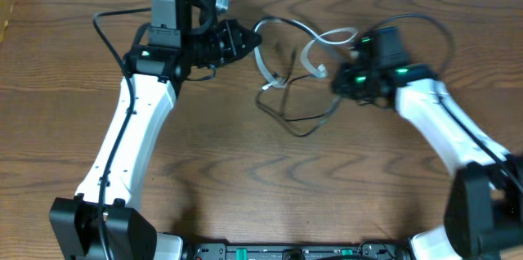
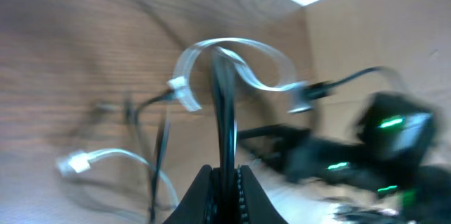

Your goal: Untangle cables

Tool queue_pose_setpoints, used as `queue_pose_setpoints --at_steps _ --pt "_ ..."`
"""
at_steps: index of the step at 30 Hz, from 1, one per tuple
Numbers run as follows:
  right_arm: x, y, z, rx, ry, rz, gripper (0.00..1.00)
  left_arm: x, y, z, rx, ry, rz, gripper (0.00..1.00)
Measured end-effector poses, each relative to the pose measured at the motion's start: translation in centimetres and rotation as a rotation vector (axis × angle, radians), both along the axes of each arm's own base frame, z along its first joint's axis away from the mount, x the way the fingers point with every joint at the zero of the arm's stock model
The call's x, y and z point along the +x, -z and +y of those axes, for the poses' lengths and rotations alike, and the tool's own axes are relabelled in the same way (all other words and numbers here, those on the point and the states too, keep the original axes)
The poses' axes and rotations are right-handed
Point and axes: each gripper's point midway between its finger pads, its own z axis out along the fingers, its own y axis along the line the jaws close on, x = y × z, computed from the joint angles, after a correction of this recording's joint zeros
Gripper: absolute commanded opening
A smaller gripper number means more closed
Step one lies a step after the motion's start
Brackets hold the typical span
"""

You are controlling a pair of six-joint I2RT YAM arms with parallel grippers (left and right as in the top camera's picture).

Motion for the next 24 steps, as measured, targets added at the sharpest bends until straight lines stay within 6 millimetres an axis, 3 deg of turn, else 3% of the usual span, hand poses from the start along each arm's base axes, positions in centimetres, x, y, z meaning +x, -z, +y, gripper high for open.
queue_pose_setpoints --at_steps 4,7,13,18,21,23,24 --pt "-0.3 -2.3 -3.8 -0.032 0.055 -0.039 0.01 -0.7 1.1 1.3 0.088 0.067 -0.057 0.08" --pt "-0.6 -3.5 -5.5 -0.041 0.067 -0.068 0.01 -1.3 1.6 1.5 0.128 0.125 -0.091 0.07" --pt "-0.8 -6.0 -5.8 -0.036 -0.015 -0.168 0.01 -1.9 3.0 2.3 0.226 0.157 -0.103 0.07" --pt "-1.6 -9.4 -5.6 -0.048 -0.122 -0.306 0.03 -1.8 3.7 3.0 0.287 0.154 -0.112 0.08" --pt "-2.6 -11.3 -6.0 -0.070 -0.147 -0.368 0.15 -2.4 4.1 3.0 0.301 0.186 -0.108 0.16" --pt "-3.2 -11.9 -6.5 -0.088 -0.145 -0.381 0.28 -3.1 4.6 3.1 0.317 0.210 -0.088 0.32" --pt "-3.5 -11.8 -6.7 -0.095 -0.143 -0.371 0.41 -3.6 4.9 3.0 0.326 0.226 -0.076 0.43"
